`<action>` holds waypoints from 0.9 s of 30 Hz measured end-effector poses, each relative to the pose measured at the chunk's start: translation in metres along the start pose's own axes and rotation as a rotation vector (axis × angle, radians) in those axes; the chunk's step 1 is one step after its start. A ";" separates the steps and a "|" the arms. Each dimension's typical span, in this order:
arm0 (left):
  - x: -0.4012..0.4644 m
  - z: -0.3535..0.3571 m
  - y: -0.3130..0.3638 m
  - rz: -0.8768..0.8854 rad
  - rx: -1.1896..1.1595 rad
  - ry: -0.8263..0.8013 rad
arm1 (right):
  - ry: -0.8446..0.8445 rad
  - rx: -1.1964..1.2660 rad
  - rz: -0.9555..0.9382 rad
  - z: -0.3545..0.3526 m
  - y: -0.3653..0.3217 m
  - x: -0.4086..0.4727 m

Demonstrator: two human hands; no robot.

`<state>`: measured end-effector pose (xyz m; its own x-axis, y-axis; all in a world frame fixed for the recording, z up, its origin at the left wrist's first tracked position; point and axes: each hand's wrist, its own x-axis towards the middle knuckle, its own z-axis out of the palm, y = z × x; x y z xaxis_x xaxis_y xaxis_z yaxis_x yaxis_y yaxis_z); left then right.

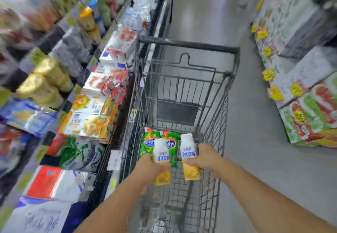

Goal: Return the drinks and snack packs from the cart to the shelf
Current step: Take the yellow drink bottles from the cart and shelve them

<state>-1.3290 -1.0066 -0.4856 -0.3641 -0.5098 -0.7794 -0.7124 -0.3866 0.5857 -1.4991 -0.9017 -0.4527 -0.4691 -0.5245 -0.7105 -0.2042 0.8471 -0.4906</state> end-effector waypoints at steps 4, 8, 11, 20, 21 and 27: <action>-0.089 -0.031 0.036 0.143 -0.164 0.118 | 0.018 -0.068 -0.264 -0.036 -0.054 -0.072; -0.185 -0.066 0.042 0.272 -0.256 0.258 | 0.046 -0.088 -0.532 -0.044 -0.098 -0.145; -0.258 -0.098 0.028 0.327 -0.298 0.430 | -0.014 -0.170 -0.734 -0.032 -0.133 -0.200; -0.472 -0.164 -0.104 0.357 -0.404 0.867 | -0.235 -0.302 -1.131 0.079 -0.188 -0.389; -0.494 -0.171 -0.126 0.362 -0.414 0.910 | -0.258 -0.318 -1.173 0.098 -0.191 -0.411; -0.634 -0.181 -0.276 0.355 -0.547 1.170 | -0.415 -0.398 -1.362 0.249 -0.188 -0.550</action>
<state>-0.7935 -0.7160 -0.1128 0.4418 -0.8934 -0.0813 -0.2569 -0.2128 0.9427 -0.9883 -0.7936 -0.0953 0.5325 -0.8450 0.0496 -0.5246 -0.3755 -0.7641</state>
